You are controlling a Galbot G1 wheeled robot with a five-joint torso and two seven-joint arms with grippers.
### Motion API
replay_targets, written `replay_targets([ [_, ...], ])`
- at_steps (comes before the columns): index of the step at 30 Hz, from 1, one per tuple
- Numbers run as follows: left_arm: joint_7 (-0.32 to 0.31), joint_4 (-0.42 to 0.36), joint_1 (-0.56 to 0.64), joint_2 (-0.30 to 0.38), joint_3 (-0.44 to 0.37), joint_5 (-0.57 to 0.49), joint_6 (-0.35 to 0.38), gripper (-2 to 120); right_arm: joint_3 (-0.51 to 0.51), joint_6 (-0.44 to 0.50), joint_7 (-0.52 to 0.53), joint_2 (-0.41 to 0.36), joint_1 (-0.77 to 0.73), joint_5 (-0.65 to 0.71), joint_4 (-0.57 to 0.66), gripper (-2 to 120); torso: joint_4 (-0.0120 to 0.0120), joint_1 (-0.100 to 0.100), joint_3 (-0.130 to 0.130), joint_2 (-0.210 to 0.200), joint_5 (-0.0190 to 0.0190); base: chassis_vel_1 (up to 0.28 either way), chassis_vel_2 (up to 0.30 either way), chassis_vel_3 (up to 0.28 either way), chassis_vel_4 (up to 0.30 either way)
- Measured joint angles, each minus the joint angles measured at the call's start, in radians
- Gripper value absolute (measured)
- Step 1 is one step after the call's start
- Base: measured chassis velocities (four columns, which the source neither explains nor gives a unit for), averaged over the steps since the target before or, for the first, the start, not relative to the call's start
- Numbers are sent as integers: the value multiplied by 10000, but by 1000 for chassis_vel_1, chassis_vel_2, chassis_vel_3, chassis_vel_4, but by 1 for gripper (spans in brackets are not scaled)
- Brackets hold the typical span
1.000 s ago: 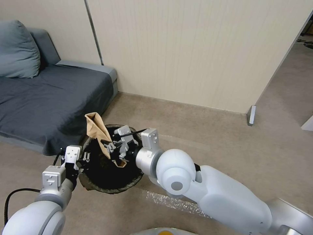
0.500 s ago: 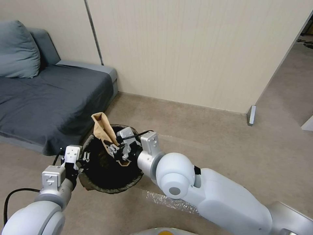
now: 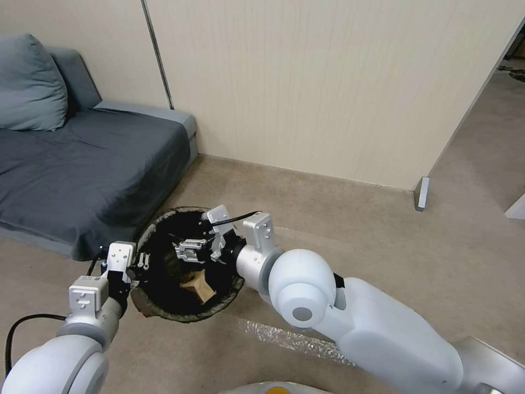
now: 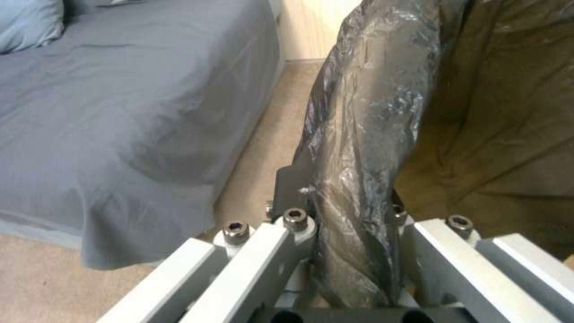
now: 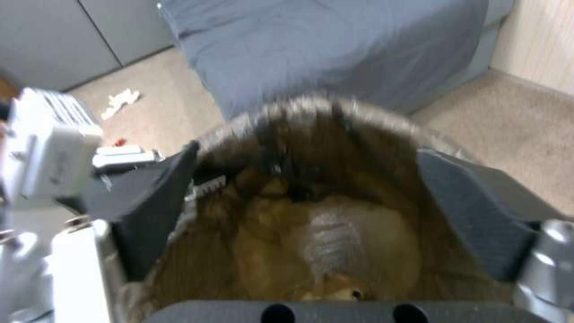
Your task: Pick up the trash bin, then pick up the garbage from the floor and place it into the trash bin.
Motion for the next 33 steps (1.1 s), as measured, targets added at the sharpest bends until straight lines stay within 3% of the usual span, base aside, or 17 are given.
replay_targets([
  [11, 1, 21, -49, -21, -25, -68, 4, 3, 1538, 24, -460, -388, 313, -50, 66, 100, 0, 0, 0, 0, 0, 0, 0, 0, 0],
  [14, 5, 19, -25, -66, -59, -68, 8, 3, 2384, 12, -1076, -775, 433, -204, -44, 100, 2, -1, 0, 0, 1, 0, 0, 0, 0],
  [16, 10, 16, -58, -117, -100, -68, 18, 3, 3328, -10, -2305, -1363, 380, -767, -314, 100, -2, -1, 0, 0, 1, 0, 0, 0, 0],
  [22, 17, 7, -62, -155, -147, -99, 64, 3, 4527, -100, -3489, -1952, 37, -1297, -775, 100, -2, 0, 0, 0, 2, 0, 0, 0, 0],
  [33, 138, 2, -13, -309, -126, 27, 42, 3, 5182, -140, -3984, -2152, -1004, -2028, -2523, 100, -1, 0, 0, 0, 1, 0, 0, 0, 0],
])
